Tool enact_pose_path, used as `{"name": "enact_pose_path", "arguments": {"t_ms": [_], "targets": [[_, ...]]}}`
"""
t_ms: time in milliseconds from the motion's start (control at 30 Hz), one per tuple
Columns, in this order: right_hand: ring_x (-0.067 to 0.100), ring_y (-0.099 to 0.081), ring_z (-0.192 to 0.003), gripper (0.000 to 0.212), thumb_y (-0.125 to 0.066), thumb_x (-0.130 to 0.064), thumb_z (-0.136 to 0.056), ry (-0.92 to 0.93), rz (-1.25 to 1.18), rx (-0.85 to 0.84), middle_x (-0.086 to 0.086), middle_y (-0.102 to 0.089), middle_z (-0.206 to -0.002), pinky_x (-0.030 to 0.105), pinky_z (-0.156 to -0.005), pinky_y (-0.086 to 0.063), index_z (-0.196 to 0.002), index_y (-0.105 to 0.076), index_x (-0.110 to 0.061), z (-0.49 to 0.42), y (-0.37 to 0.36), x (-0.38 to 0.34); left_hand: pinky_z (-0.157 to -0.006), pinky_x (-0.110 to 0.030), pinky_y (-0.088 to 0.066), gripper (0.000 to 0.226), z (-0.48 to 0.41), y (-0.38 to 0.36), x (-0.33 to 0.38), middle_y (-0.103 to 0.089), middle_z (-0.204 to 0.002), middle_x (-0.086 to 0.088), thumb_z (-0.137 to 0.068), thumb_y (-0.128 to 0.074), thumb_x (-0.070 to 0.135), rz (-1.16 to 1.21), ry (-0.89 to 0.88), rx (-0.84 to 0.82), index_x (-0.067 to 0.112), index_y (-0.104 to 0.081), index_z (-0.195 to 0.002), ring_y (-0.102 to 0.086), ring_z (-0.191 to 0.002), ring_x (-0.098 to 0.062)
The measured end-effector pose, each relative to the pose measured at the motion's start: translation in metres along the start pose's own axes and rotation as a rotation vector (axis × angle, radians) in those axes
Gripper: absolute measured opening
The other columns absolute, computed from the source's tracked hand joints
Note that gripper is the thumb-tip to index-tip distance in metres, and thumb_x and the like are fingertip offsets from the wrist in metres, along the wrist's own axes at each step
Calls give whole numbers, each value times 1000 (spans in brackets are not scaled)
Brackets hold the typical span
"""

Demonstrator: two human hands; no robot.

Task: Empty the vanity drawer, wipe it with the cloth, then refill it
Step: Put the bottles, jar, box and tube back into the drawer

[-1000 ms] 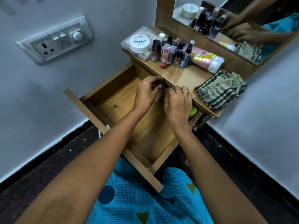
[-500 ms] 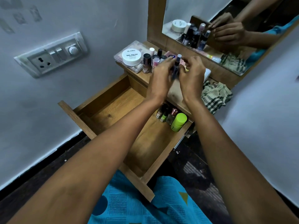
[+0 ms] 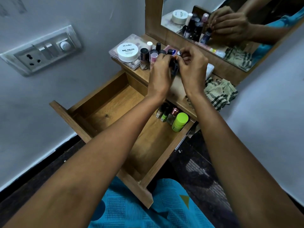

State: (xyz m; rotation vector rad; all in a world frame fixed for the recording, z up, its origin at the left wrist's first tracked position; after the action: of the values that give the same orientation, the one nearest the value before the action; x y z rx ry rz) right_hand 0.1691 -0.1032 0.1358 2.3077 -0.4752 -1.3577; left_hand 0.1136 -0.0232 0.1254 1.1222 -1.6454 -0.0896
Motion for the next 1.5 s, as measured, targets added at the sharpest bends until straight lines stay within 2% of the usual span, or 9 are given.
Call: {"name": "enact_pose_path", "arguments": {"t_ms": [167, 267, 367, 567, 800, 1000, 1267, 1367, 1500], "targets": [[14, -62, -79, 15, -64, -8, -83, -4, -36, 8, 10, -67, -93, 18, -70, -52, -97, -64, -3, 10, 7, -4, -76, 5, -35, 26, 9, 10, 0, -64, -108, -16, -82, -54, -9, 87, 41, 27, -2, -62, -106, -56, -95, -13], [13, -62, -78, 16, -65, -10, -82, -4, -52, 7, 8, -66, -92, 16, -68, -52, -97, -65, -5, 22, 14, -9, -77, 4, -40, 26, 18, 20, 0, -66, -108, -13, -83, -55, -9, 134, 75, 40, 0, -64, -106, -58, -93, -7], [9, -60, -76, 16, -66, -10, -82, -3, -76, 2, 6, -66, -91, 11, -66, -51, -97, -64, -5, 36, 22, -14, -81, 0, -43, 28, 29, 29, 1, -66, -110, -12, -83, -54, -11, 188, 117, 40, 0, -63, -107, -63, -99, -12], [0, -54, -66, 17, -68, -8, -80, -7, -85, -12, 2, -64, -87, 2, -61, -45, -97, -65, -4, 73, 36, -17, -71, 3, -44, 31, 56, 42, -3, -69, -100, -6, -79, -57, -13, 200, 150, 5, 2, -66, -104, -60, -85, -2], [7, -58, -67, 13, -69, -7, -79, -77, -60, -85, 4, -65, -82, 16, -64, -51, -92, -66, -5, 117, 36, 1, -70, 2, -44, 27, 95, 33, -18, -69, -95, 0, -78, -60, -10, 209, 162, -137, 6, -69, -98, -61, -80, 3], [4, -58, -68, 20, -66, -9, -81, -158, 18, -167, 2, -66, -83, 19, -67, -55, -101, -65, -5, 145, 34, 25, -73, 6, -39, 28, 114, 10, -27, -67, -106, -13, -79, -62, -7, 149, 81, -322, 0, -66, -105, -57, -88, -3], [15, -61, -77, 18, -63, -8, -83, -188, 103, -208, 11, -65, -92, 28, -72, -55, -100, -63, -2, 162, 31, 44, -94, -22, -46, 27, 118, -17, -33, -63, -113, -13, -81, -61, -4, 34, 32, -511, 1, -65, -108, -59, -106, -19], [22, -61, -84, 18, -62, -7, -84, -173, 154, -218, 12, -64, -95, 38, -77, -55, -101, -63, -2, 163, 29, 48, -91, -20, -47, 27, 120, -22, -36, -63, -112, -14, -81, -61, -6, 60, 62, -528, 0, -65, -107, -60, -104, -20], [25, -60, -92, 20, -62, -7, -84, -144, 237, -226, 13, -64, -99, 39, -82, -53, -103, -62, -2, 167, 26, 51, -88, -14, -45, 26, 123, -27, -40, -63, -111, -16, -81, -61, -7, 94, 107, -549, -3, -64, -106, -61, -102, -20]]}}
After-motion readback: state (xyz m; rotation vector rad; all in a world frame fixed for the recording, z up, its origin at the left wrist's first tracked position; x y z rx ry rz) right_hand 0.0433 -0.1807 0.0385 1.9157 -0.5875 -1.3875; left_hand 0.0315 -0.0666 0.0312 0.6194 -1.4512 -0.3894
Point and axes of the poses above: each hand's wrist, its own z-axis away from the middle knuckle, its own y-axis out of the back of the hand, x = y × z, the point moved 4 cm from there along -z, towards the middle knuckle
